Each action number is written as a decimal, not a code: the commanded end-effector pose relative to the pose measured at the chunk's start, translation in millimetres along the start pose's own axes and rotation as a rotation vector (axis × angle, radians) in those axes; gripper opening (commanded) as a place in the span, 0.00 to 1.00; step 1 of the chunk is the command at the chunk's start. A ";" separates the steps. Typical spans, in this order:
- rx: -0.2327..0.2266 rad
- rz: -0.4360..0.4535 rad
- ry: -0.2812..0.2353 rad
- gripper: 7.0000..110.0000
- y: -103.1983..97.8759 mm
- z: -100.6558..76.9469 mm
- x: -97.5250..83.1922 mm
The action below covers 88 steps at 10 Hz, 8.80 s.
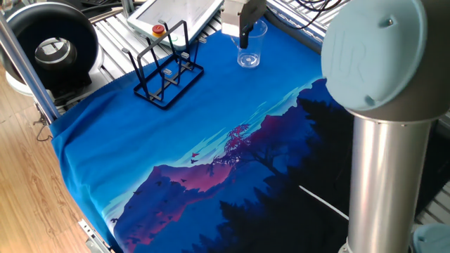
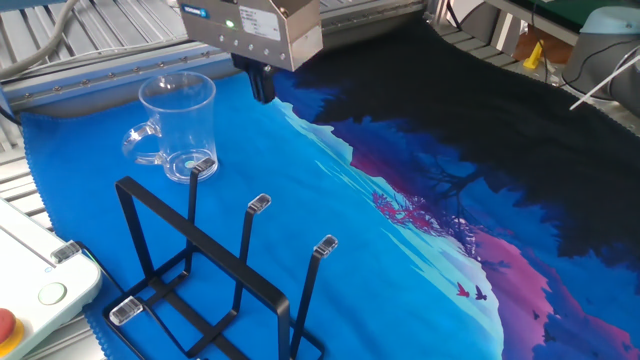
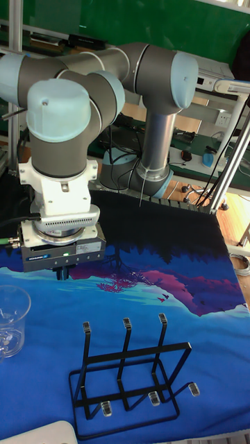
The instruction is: Put the cup on the cup rack
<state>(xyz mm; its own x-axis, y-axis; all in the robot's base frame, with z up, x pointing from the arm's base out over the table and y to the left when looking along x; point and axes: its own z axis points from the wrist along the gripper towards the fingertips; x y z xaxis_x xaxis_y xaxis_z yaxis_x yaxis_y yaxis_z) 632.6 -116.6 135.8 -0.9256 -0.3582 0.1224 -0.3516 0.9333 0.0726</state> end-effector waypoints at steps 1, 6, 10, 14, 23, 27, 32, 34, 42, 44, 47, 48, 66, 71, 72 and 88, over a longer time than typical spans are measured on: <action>0.107 -0.025 -0.017 0.00 -53.5 -29.6 -20.8; 0.258 -0.044 -0.136 0.00 -137.3 -41.7 -73.2; 0.029 0.138 -0.015 0.00 -79.5 -32.4 -41.8; -0.044 0.170 -0.078 0.00 -62.7 -33.2 -58.9; 0.101 0.028 -0.121 0.00 -169.0 -34.3 -81.3; 0.040 0.038 -0.132 0.00 -141.4 3.6 -89.2; 0.139 0.050 -0.170 0.00 -160.8 9.9 -96.8; 0.148 0.035 -0.184 0.00 -167.4 11.0 -97.8; 0.137 -0.139 -0.209 0.00 -145.0 33.8 -97.6; 0.107 -0.170 -0.222 0.00 -132.7 36.6 -99.8; 0.086 -0.181 -0.232 0.00 -120.0 40.9 -99.8; 0.085 -0.180 -0.226 0.00 -118.4 42.4 -97.5; 0.043 -0.190 -0.208 0.00 -85.9 24.4 -100.3; 0.004 -0.318 -0.253 0.00 -84.9 18.2 -120.3; -0.030 -0.345 -0.280 0.00 -66.9 22.3 -122.2; -0.033 -0.680 -0.174 0.00 -30.6 41.0 -85.0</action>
<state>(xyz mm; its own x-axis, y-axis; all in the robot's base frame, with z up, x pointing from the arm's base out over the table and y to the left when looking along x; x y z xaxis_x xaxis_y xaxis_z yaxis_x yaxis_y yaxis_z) 716.8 -130.6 78.0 -0.5475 -0.8340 -0.0685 -0.8362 0.5422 0.0824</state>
